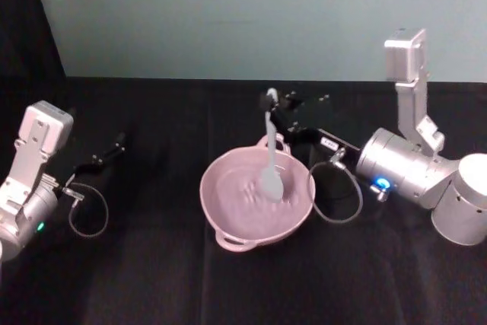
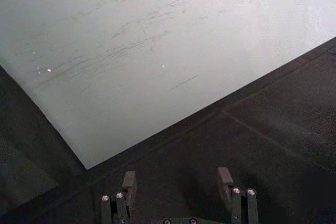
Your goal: Use the one hand to pick up the spoon and stir the clear water in the bowl.
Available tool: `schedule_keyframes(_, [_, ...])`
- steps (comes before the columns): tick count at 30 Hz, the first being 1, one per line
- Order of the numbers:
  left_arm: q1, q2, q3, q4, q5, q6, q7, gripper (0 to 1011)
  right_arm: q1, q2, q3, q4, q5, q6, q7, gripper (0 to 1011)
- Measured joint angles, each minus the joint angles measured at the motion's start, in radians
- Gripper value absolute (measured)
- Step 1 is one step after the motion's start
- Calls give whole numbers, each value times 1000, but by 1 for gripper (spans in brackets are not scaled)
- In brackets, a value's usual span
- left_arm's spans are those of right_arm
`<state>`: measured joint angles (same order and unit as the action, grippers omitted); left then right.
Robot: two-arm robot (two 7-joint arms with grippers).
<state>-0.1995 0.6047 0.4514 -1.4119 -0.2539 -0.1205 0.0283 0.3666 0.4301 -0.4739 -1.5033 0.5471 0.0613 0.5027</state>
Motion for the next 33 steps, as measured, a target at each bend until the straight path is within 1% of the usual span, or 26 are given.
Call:
schedule_keyframes(6, [0,0,0,0,0,0,0,1011,-7,-7,-33,-35,-11,9,11,110])
schedule_keyframes(9, [0,0,0,0,0,0,0,1011,-1,-25,-57,-40,-17,10,19,109])
schedule_keyframes(10, [0,0,0,0,0,0,0,1011,-1,-25,-57,-40,-17,10,19,110])
schedule_keyframes(14, [0,0,0,0,0,0,0,1011,17,-51,-77,-21,-18,7,26,110])
schedule_keyframes(17, [0,0,0,0,0,0,0,1011,29,-66,-81,-2,-16,2,32,110])
schedule_keyframes(19, [0,0,0,0,0,0,0,1011,42,-81,-84,24,-8,-3,38,110])
schedule_keyframes(22, [0,0,0,0,0,0,0,1011,61,-99,-84,66,1,-11,42,110])
schedule_keyframes(24, [0,0,0,0,0,0,0,1011,79,-112,-77,111,6,-21,41,110])
schedule_keyframes(26, [0,0,0,0,0,0,0,1011,82,-114,-74,119,7,-23,39,110])
schedule_keyframes(29, [0,0,0,0,0,0,0,1011,94,-117,-48,160,11,-36,22,110])
schedule_keyframes(31, [0,0,0,0,0,0,0,1011,94,-113,-37,168,10,-40,7,110])
schedule_keyframes(33, [0,0,0,0,0,0,0,1011,92,-104,-18,170,6,-43,-12,110])
